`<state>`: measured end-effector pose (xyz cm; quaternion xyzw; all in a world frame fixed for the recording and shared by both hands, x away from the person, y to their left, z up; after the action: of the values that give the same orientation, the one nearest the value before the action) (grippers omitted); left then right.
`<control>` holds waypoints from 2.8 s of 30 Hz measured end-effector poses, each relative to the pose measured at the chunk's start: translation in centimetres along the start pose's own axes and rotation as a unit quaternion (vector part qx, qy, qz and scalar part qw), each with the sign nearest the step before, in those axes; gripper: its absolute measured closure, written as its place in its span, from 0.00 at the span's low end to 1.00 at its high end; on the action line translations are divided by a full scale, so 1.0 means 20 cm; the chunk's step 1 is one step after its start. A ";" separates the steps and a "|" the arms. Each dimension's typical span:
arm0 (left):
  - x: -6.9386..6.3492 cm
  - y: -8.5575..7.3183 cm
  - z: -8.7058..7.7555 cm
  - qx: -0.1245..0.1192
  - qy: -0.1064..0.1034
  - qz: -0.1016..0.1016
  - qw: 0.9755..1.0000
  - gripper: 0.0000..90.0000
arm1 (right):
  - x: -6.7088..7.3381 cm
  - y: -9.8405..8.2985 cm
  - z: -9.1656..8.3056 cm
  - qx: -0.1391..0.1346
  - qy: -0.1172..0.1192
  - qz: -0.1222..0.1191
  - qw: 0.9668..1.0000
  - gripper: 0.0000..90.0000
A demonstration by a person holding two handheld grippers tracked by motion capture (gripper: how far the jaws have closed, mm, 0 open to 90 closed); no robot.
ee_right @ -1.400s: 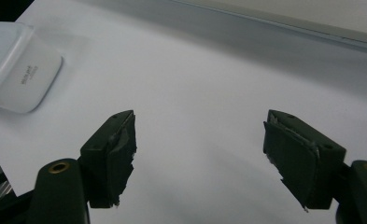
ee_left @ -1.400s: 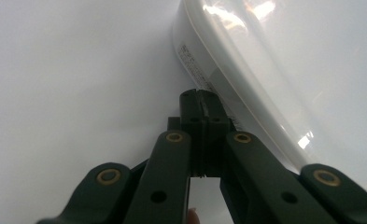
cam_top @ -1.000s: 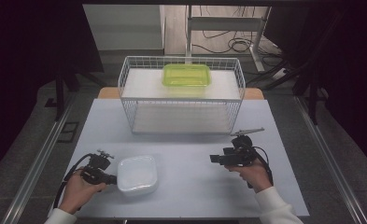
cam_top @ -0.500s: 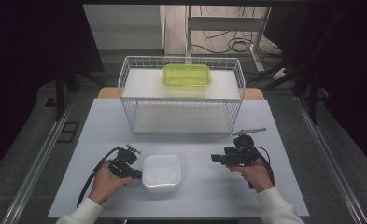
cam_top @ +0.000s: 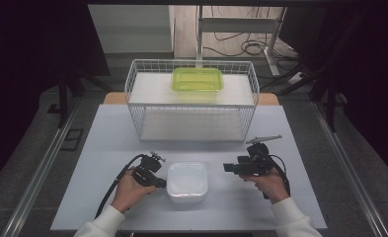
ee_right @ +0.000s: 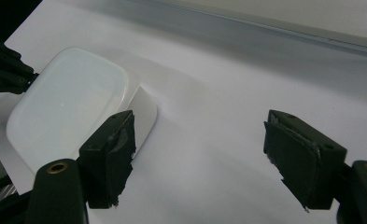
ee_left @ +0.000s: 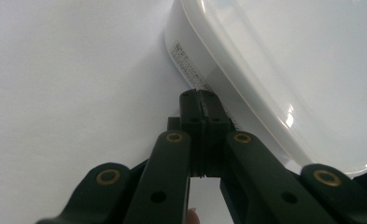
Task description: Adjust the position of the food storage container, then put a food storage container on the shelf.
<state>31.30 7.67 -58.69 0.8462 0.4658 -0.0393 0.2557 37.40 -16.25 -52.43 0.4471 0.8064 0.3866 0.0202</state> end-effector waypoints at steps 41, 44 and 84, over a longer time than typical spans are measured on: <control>0.10 0.05 -0.32 -0.155 -0.027 -0.071 0.985 0.34 | 0.08 0.01 -0.03 -0.045 0.025 -0.015 0.999 0.22; 0.08 0.05 -0.30 -0.150 -0.039 -0.071 0.985 0.34 | 0.08 0.01 -0.03 -0.045 0.024 -0.012 0.999 0.23; -0.01 0.05 -0.17 -0.147 -0.157 -0.151 0.965 0.49 | 0.30 -0.10 0.19 0.001 0.126 0.063 0.990 0.49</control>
<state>31.35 8.66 -55.32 0.7028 0.5425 -0.1409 0.4380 33.90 -10.03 -54.49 0.4451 0.7729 0.4395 -0.1065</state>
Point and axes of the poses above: each handheld gripper's, and its own axes: z roughly forward along the jaws, y roughly out of its top, x roughly to its left, the point moved 10 cm from there along z, roughly forward along the jaws, and after that the axes turned 2 degrees about -x, right-handed, at the moved point
